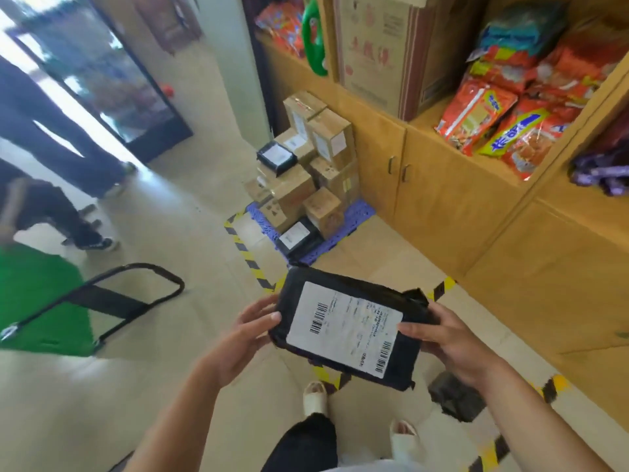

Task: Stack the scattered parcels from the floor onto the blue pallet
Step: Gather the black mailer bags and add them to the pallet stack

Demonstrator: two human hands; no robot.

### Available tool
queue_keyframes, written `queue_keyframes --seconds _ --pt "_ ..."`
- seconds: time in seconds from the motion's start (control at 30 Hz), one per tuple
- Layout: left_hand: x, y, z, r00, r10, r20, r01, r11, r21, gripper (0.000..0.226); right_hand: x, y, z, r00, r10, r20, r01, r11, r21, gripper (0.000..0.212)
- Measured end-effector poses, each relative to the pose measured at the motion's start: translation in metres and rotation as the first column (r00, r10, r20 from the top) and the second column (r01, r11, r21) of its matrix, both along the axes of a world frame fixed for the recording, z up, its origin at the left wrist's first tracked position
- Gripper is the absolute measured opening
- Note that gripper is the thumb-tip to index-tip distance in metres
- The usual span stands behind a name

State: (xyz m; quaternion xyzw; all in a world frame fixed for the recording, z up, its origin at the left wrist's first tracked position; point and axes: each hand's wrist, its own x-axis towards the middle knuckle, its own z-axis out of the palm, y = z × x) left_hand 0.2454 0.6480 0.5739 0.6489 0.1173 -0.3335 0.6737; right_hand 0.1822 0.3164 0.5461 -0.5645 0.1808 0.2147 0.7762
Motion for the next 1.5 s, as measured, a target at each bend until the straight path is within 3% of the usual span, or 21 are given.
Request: queue_keyframes --seconds 0.17,0.27,0.33,0.4,0.47,0.6,0.67,0.73,0.87,1.03,1.2,1.4,1.5 --pt "0.001 0.078 0.015 0.995 0.096 0.028 -0.097 0.995 0.013 0.099 0.067 0.075 0.012 0.991 0.133 0.020 -0.134 0.991 0.002 0.059" --pt "0.014 0.130 0.007 0.992 0.126 0.023 -0.127 0.992 0.027 0.096 0.112 0.135 0.017 0.988 0.154 0.024 -0.154 0.988 -0.022 0.071" --pt "0.025 0.170 -0.002 0.990 0.141 0.017 -0.141 0.990 0.014 0.081 0.140 0.177 0.020 0.986 0.166 0.015 -0.165 0.986 -0.037 0.070" --pt "0.038 0.206 -0.009 0.988 0.154 0.017 -0.154 0.988 -0.005 0.061 0.165 0.217 0.023 0.986 0.169 0.007 -0.168 0.983 -0.080 0.055" --pt "0.051 0.236 -0.015 0.981 0.193 0.002 -0.193 0.981 -0.030 0.055 0.184 0.251 0.020 0.996 0.084 -0.001 -0.083 0.987 -0.135 0.051" --pt "0.101 0.273 -0.028 0.952 0.305 -0.029 -0.306 0.951 -0.047 0.056 0.210 0.304 -0.001 0.957 -0.271 -0.099 0.248 0.949 -0.196 0.046" --pt "0.127 0.275 -0.037 0.926 0.371 -0.069 -0.375 0.926 -0.047 0.045 0.215 0.328 -0.010 0.924 -0.280 -0.260 0.249 0.958 -0.146 0.051" --pt "0.155 0.273 -0.047 0.895 0.433 -0.104 -0.439 0.898 -0.037 0.037 0.223 0.352 -0.016 0.911 -0.187 -0.367 0.181 0.982 -0.053 0.054" --pt "0.219 0.269 -0.058 0.866 0.481 -0.138 -0.488 0.872 -0.021 0.029 0.267 0.393 -0.035 0.905 -0.062 -0.420 0.112 0.989 0.094 0.044" --pt "0.308 0.274 -0.066 0.856 0.482 -0.186 -0.480 0.875 0.058 0.027 0.353 0.416 -0.065 0.863 -0.092 -0.497 0.188 0.971 0.146 0.047" --pt "0.399 0.284 -0.069 0.886 0.418 -0.200 -0.404 0.908 0.107 0.029 0.429 0.434 -0.073 0.846 -0.100 -0.524 0.262 0.934 0.244 0.030" --pt "0.474 0.288 -0.084 0.869 0.391 -0.302 -0.375 0.920 0.113 0.031 0.500 0.448 -0.080 0.778 -0.224 -0.587 0.382 0.910 0.159 0.019" --pt "0.509 0.289 -0.094 0.893 0.300 -0.334 -0.265 0.953 0.147 0.024 0.521 0.457 -0.091 0.741 -0.285 -0.608 0.436 0.893 0.114 0.013"
